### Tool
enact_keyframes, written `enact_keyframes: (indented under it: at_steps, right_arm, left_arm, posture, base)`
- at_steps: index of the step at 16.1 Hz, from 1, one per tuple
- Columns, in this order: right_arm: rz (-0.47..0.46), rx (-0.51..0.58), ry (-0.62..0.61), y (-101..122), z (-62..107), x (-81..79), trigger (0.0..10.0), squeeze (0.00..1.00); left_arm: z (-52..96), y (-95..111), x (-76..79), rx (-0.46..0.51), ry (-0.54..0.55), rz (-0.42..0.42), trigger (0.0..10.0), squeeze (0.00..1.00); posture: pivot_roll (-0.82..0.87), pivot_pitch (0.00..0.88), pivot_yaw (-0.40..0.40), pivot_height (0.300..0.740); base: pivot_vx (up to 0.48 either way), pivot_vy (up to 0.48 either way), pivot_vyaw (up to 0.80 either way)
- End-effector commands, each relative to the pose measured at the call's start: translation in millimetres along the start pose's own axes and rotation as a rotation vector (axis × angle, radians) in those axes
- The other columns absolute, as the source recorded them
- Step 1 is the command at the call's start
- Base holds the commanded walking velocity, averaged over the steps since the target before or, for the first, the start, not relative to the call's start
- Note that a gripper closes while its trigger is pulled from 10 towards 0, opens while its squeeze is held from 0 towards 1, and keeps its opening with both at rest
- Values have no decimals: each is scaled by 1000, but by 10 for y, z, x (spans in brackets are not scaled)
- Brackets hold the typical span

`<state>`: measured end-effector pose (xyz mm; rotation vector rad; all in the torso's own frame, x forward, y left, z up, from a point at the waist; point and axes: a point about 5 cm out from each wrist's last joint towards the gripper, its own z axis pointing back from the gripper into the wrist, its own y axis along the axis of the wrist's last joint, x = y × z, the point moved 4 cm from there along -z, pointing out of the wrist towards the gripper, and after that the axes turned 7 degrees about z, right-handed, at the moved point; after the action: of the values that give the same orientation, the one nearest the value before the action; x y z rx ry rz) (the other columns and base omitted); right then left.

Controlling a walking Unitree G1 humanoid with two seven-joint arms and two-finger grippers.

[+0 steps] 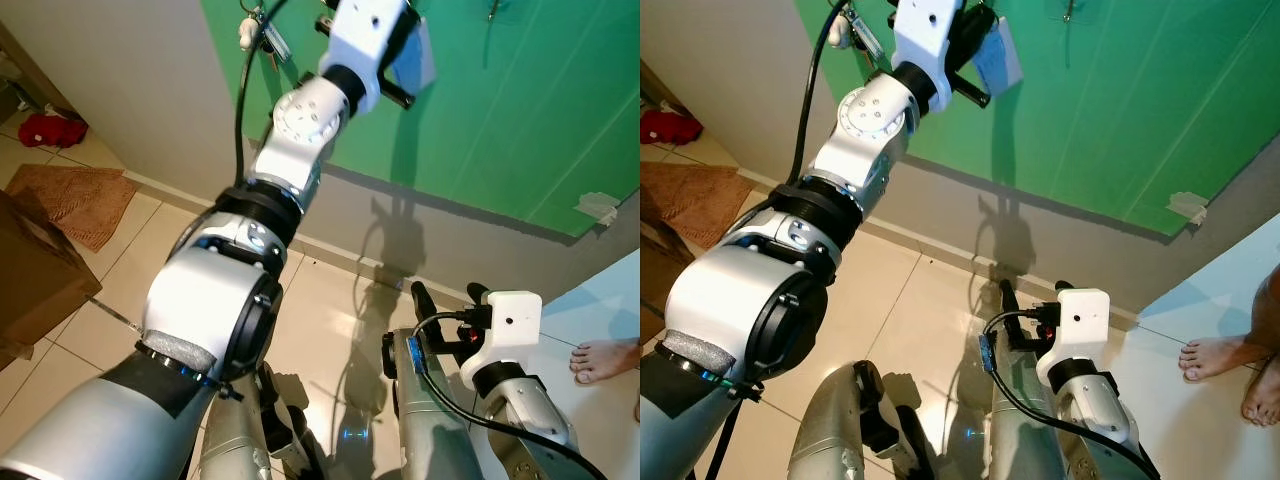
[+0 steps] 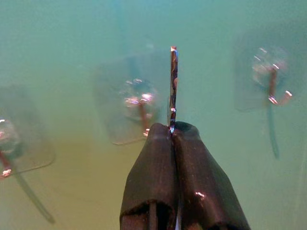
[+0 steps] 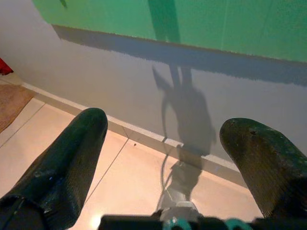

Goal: Hang keys on a hook

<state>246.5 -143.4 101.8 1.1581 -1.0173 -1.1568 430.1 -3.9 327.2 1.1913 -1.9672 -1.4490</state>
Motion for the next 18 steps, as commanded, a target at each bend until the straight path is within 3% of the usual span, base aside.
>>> enact_keyframes:
  at_steps: [1, 5, 6, 12, 15, 18]
  right_arm:
    - [-11, -25, 5, -58, 9, -11, 10000, 0]
    - [-6, -25, 8, -57, 4, -7, 10000, 0]
    - [-4, -25, 9, -56, -1, -6, 10000, 0]
    - [-1, -25, 10, -62, 0, 5, 10000, 0]
    - [2, -22, 9, -60, 0, 14, 10000, 0]
    - [6, -15, 7, -52, -4, 17, 10000, 0]
  left_arm:
    - [-11, 39, -60, -3, 17, 40, 0, 0]
    - [0, 11, -115, -13, 41, 126, 0, 0]
    - [2, -10, -145, -24, 57, 209, 0, 0]
    - [94, -281, -262, -107, 152, 516, 0, 0]
    - [110, -309, -262, -113, 149, 533, 0, 0]
    - [110, -300, -229, -108, 124, 452, 0, 0]
  posture:
    - [-430, 224, 118, 592]
    - [-430, 218, 115, 592]
    - [-430, 216, 114, 592]
    - [-432, 208, 115, 592]
    - [-432, 201, 111, 592]
    - [-431, 201, 111, 597]
  base:
    - [0, 0, 0]
    - [0, 0, 0]
    - [0, 0, 0]
    - [0, 0, 0]
    - [0, 0, 0]
    - [0, 0, 0]
